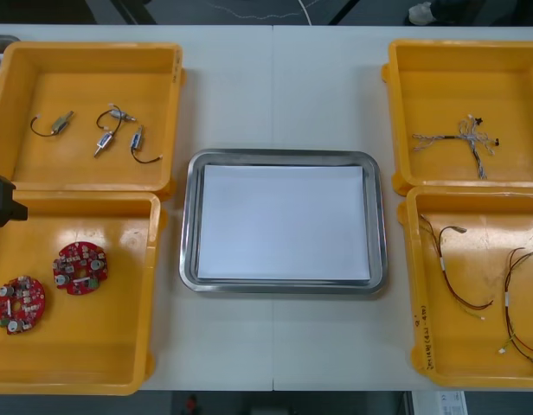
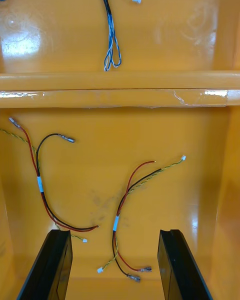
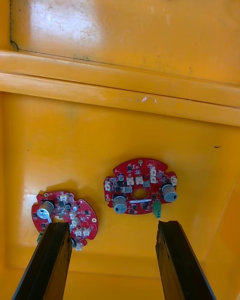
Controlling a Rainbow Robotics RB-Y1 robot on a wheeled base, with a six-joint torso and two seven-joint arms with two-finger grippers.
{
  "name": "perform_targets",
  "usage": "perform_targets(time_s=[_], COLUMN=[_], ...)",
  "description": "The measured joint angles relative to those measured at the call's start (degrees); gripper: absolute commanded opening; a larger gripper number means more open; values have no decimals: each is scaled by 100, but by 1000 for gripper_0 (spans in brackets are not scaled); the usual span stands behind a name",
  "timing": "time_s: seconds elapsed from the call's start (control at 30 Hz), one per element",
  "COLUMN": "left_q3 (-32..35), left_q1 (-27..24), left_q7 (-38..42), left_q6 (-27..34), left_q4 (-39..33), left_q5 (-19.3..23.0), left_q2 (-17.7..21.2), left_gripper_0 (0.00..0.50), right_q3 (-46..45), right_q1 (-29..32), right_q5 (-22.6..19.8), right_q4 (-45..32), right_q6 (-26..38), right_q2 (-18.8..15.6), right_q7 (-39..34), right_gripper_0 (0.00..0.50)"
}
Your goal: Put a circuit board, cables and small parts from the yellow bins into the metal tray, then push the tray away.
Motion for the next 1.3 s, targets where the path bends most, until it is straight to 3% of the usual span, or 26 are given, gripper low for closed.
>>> perform_targets(time_s=[0.37,0.5,0.67,1.03,1.3], left_q3=[0,0,0,-12,-12], left_q1=[0,0,0,171,246], left_q7=[0,0,0,0,0], left_q6=[0,0,0,3,3], left_q4=[0,0,0,22,27], left_q5=[0,0,0,0,14], left_q2=[0,0,0,-37,-37], left_gripper_0=[500,500,500,500,500], right_q3=[-28,-45,-41,-42,-42], right_q1=[1,72,431,1377,1652], right_q5=[5,130,265,240,351], right_q4=[-28,-355,-746,-768,-768], right_q6=[0,0,0,0,-8], right_q2=[0,0,0,27,423], right_q7=[0,0,0,0,1], right_gripper_0=[500,500,500,500,500])
